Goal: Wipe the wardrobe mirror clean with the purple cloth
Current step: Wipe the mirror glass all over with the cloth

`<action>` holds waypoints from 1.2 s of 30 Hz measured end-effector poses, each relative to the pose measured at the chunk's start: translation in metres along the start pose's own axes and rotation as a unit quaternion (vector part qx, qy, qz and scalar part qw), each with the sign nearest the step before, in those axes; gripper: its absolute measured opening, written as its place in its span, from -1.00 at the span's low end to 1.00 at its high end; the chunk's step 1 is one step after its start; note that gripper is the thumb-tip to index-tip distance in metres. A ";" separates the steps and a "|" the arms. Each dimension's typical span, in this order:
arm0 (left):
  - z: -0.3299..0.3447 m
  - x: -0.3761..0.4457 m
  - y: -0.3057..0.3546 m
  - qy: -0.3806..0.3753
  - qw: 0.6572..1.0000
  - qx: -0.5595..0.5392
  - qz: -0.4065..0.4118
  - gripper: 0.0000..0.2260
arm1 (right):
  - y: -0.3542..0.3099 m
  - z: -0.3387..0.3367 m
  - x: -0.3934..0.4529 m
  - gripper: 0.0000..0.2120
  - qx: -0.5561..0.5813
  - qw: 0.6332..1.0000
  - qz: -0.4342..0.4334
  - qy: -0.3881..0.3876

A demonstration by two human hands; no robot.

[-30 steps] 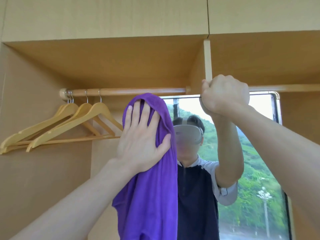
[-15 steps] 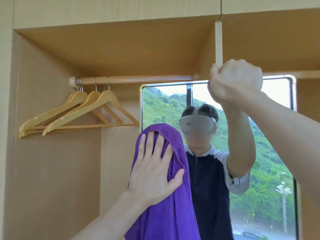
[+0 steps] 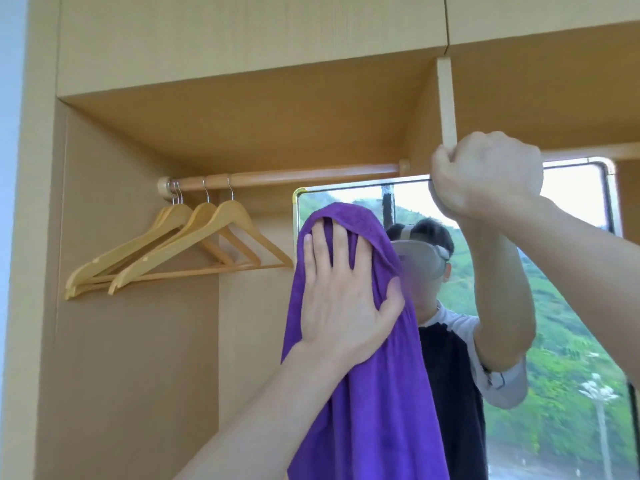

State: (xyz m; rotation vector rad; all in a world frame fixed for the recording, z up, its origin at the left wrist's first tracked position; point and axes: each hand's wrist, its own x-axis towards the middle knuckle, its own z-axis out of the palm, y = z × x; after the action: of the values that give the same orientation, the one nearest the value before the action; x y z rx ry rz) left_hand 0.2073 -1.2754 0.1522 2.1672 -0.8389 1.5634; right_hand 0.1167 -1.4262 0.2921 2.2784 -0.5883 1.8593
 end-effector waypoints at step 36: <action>-0.011 0.033 0.004 0.028 0.999 -0.003 0.032 -0.46 | 0.000 0.005 0.002 -0.53 0.001 1.000 -0.001 0.025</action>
State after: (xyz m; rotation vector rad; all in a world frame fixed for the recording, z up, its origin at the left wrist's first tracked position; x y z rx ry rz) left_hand 0.2040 -1.2803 0.1872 2.1022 -0.9029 1.6422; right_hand 0.1216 -1.4281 0.2927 2.2262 -0.5763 1.9097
